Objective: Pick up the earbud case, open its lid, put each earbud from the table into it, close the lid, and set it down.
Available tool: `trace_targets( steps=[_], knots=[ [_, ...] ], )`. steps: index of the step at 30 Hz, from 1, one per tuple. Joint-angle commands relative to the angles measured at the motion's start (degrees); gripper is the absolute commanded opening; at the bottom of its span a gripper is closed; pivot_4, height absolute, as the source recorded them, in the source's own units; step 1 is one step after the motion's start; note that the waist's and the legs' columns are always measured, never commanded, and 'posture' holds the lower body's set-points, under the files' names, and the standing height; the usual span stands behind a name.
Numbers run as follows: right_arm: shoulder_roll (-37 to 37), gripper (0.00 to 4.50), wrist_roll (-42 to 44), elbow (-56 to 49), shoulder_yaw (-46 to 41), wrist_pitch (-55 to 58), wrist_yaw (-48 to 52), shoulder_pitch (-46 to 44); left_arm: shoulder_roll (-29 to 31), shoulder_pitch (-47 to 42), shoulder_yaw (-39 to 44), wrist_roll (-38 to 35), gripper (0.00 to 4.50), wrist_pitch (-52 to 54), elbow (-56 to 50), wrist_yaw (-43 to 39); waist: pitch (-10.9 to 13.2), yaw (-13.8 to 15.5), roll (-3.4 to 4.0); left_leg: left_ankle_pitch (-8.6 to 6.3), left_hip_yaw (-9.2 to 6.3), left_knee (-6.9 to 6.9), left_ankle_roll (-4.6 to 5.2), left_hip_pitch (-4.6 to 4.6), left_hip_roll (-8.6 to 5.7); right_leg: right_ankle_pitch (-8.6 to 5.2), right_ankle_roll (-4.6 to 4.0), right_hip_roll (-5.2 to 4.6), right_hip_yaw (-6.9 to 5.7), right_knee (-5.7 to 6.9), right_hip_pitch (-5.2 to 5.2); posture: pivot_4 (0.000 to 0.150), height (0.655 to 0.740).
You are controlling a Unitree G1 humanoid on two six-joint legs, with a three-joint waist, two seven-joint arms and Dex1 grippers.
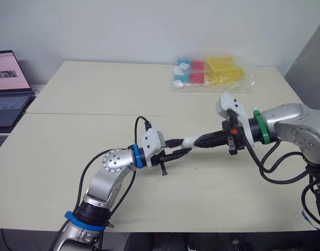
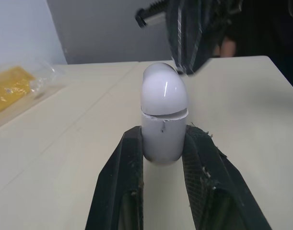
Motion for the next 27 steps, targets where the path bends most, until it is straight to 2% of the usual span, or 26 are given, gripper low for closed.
trace_targets(
  steps=[1, 5, 9, 11, 12, 15, 18, 27],
  knots=[
    [-0.68, 0.00, -0.27, -1.90, -1.94, -0.94, -1.05, 0.05, 0.01, -0.79, 1.11, -1.72, 0.75, 0.37, -2.02, 0.04, 0.00, -0.01, 0.00, 0.00, 0.00, 0.00, 0.00, 0.00, -0.01, 0.00, 0.00, 0.00, 0.02, 0.01, -0.01, 0.150, 0.7354],
    [-0.59, 0.00, 2.17, -3.43, -4.39, -0.21, -1.04, 1.70, 0.18, -0.93, 1.07, -1.03, 0.75, -0.39, -1.55, -0.24, 0.00, 0.00, 0.00, 0.00, 0.00, 0.00, 0.00, 0.00, 0.00, 0.00, 0.00, 0.01, -0.02, 0.00, 0.01, 0.150, 0.7354],
    [-0.17, 0.00, 11.55, -6.21, -9.64, 3.25, 1.31, 2.39, 0.19, -0.76, 1.09, -0.69, 0.75, -0.52, -1.47, 0.02, 0.00, 0.00, 0.00, 0.00, -0.01, 0.00, 0.00, 0.01, 0.00, 0.00, 0.00, 0.01, 0.00, 0.01, 0.00, 0.150, 0.7354],
    [1.67, 0.00, 13.28, -4.16, -11.31, 4.58, -1.31, 1.29, 0.22, -0.90, 1.16, -0.63, 0.75, -0.56, -1.24, 0.08, 0.00, 0.00, -0.01, 0.00, -0.01, 0.00, 0.00, 0.01, 0.01, 0.00, 0.00, 0.02, -0.02, 0.00, 0.01, 0.150, 0.7354],
    [2.74, 0.00, 13.31, -2.89, -11.78, 4.74, -3.01, 0.74, 0.23, -0.93, 1.15, -0.60, 0.75, -0.62, -1.18, 0.06, 0.00, -0.06, -0.01, 0.00, 0.00, 0.00, 0.00, 0.02, 0.01, 0.00, 0.01, 0.02, -0.02, 0.00, 0.02, 0.150, 0.7354],
    [5.96, 0.00, 4.36, 1.97, -8.74, 0.13, -10.52, -0.94, 0.51, -0.81, 0.78, -0.34, 0.75, -1.26, -1.33, -0.59, 0.00, -0.14, 0.00, 0.00, 0.03, 0.02, 0.00, 0.13, 0.01, 0.03, 0.03, 0.02, 0.06, 0.07, 0.07, 0.150, 0.7354],
    [6.94, 0.00, -0.85, 4.80, -5.62, -2.90, -12.54, -1.70, 0.57, -0.99, 0.60, -0.09, 0.75, -1.95, -1.01, -0.97, 0.00, -0.11, 0.00, 0.00, 0.06, 0.06, 0.00, 0.10, 0.01, 0.03, 0.02, 0.02, 0.03, 0.08, 0.06, 0.150, 0.7354],
    [4.46, 0.00, 0.78, 1.50, -3.40, -2.46, -5.64, -0.43, -0.07, -0.99, 1.25, -0.22, 0.75, -1.01, -1.10, 0.15, 0.00, -0.01, 0.00, 0.00, 0.01, 0.07, 0.00, -0.23, 0.00, 0.00, 0.05, 0.00, -0.02, -0.06, -0.12, 0.150, 0.7354]
  ],
)
